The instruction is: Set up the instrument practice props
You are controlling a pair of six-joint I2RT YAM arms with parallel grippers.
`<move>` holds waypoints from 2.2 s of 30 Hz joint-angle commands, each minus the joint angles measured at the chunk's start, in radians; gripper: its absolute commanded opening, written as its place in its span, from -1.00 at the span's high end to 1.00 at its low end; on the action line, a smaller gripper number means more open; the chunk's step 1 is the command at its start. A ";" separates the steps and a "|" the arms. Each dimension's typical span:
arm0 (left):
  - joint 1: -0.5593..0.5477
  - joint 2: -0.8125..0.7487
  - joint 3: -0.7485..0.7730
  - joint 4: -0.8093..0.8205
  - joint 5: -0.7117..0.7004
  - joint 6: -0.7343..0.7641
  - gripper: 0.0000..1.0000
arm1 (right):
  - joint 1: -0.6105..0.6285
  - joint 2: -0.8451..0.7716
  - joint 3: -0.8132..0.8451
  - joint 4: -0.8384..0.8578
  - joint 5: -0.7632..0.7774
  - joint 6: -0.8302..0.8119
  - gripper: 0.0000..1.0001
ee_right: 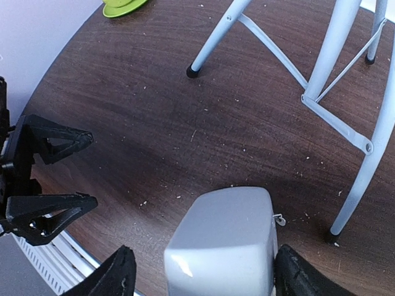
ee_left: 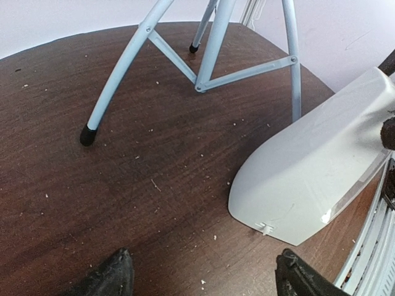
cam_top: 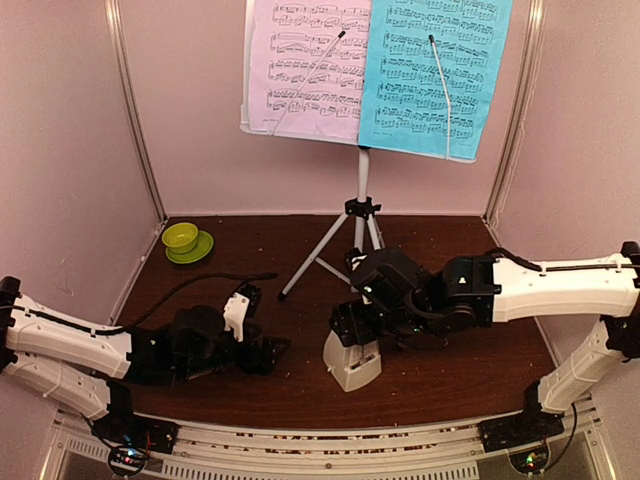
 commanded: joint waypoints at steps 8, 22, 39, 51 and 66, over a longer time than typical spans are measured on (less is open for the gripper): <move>0.006 -0.072 -0.065 0.009 0.078 0.114 -0.74 | -0.029 0.042 0.023 0.031 -0.016 -0.002 -0.07; -0.024 0.132 0.016 0.047 0.236 0.351 -0.96 | -0.096 -0.132 -0.104 0.222 -0.177 -0.126 0.51; -0.037 0.316 0.156 0.087 0.333 0.456 -0.92 | -0.126 -0.194 -0.165 0.333 -0.326 -0.194 0.77; -0.037 0.348 0.165 0.088 0.310 0.448 -0.05 | -0.127 -0.217 -0.181 0.356 -0.332 -0.177 0.82; -0.019 0.083 0.030 0.106 0.030 0.250 -0.78 | -0.107 -0.035 0.061 0.142 -0.044 -0.088 0.60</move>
